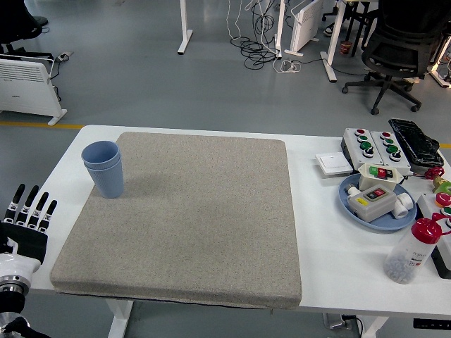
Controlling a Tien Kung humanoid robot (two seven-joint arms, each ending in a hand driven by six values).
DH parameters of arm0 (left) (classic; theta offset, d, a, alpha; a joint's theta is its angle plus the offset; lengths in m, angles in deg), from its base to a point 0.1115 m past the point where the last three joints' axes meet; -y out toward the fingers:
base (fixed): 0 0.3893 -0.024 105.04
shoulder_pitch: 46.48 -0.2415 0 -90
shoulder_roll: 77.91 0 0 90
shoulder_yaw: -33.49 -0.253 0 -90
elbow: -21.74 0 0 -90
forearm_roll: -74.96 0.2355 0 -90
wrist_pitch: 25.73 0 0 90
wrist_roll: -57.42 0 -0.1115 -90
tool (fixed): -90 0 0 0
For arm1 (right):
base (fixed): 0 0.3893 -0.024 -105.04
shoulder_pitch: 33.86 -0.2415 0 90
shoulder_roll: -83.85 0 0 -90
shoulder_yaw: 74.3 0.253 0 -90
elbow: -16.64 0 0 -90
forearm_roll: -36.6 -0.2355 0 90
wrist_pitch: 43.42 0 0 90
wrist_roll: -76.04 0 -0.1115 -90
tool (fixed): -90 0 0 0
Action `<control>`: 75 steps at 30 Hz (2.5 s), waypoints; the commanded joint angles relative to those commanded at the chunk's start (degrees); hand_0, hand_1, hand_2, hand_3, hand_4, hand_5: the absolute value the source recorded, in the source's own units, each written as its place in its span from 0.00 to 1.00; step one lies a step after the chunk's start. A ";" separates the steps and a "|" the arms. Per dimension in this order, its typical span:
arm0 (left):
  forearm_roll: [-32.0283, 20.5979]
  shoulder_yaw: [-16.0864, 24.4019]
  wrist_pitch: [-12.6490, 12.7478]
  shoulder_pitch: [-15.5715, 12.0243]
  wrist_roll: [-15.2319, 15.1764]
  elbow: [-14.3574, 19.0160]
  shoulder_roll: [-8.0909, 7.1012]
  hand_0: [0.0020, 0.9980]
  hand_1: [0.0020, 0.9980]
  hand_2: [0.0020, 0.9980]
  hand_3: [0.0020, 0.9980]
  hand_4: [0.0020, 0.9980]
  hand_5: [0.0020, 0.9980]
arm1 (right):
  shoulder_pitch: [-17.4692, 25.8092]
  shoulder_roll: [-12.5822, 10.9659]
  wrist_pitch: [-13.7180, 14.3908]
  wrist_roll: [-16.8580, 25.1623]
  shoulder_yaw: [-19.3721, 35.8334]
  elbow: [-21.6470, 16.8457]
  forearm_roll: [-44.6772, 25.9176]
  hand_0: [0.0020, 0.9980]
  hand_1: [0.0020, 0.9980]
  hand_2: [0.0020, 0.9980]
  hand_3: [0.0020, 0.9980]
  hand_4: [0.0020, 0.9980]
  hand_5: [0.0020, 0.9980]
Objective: Push cup pick cup insert cup
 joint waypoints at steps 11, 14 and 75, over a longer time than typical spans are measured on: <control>0.62 0.13 -0.68 0.94 0.16 -0.71 0.41 0.79 0.78 0.76 0.77 0.51 1.00 | -0.38 -0.13 -0.13 0.46 -0.54 0.00 -0.83 0.75 0.68 0.68 0.57 0.09 0.49; 0.99 0.73 -1.37 1.09 0.43 -1.26 0.68 0.79 0.78 0.77 0.77 0.51 1.00 | -0.57 -0.15 -0.12 0.42 -0.34 0.03 -0.42 0.75 0.69 0.68 0.57 0.09 0.49; 6.95 5.84 -8.56 -0.98 5.72 -8.01 1.35 0.87 0.86 0.88 0.84 0.58 1.00 | 0.16 -0.42 0.33 -1.42 3.08 -0.31 6.84 0.74 0.68 0.68 0.56 0.09 0.49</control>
